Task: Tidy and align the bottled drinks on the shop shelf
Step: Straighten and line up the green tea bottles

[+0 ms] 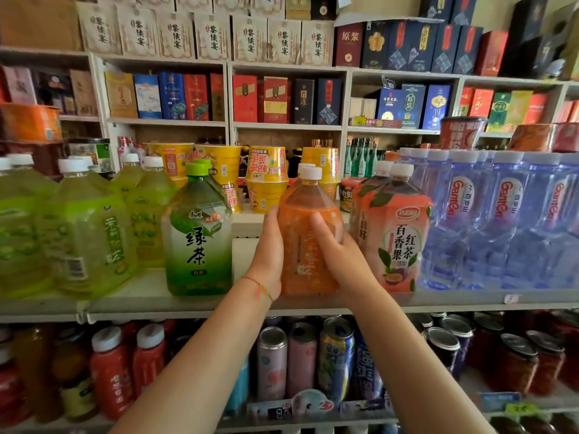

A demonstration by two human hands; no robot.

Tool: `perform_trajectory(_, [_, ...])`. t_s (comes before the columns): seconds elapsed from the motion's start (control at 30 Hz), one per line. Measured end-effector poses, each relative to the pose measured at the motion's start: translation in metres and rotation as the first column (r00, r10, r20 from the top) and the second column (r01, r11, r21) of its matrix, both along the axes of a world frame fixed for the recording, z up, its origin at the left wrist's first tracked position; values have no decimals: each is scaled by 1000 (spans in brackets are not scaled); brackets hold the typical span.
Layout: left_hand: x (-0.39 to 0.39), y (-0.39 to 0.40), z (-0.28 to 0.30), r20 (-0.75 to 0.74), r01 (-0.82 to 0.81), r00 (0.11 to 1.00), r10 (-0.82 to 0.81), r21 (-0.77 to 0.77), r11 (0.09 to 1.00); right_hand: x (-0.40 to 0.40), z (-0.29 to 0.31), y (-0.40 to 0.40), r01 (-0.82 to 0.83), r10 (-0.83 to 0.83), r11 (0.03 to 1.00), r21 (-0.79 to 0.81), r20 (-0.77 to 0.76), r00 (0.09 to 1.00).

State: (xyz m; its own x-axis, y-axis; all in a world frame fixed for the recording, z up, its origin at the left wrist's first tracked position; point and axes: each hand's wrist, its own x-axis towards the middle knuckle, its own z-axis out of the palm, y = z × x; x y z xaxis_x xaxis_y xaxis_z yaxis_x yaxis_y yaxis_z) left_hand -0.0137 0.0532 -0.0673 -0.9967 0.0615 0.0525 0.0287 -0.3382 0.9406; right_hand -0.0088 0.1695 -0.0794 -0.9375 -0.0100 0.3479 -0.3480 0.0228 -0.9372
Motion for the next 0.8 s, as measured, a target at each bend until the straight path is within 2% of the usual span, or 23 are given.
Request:
perform_trajectory(0.27, [3, 6, -1, -14, 0, 1000, 0, 5, 1000, 8, 2, 2, 57, -54, 997, -48, 53, 997])
perform_trajectory(0.8, [7, 10, 1, -33, 33, 999, -33, 7, 999, 19, 11, 2, 102, -97, 994, -46, 100, 990])
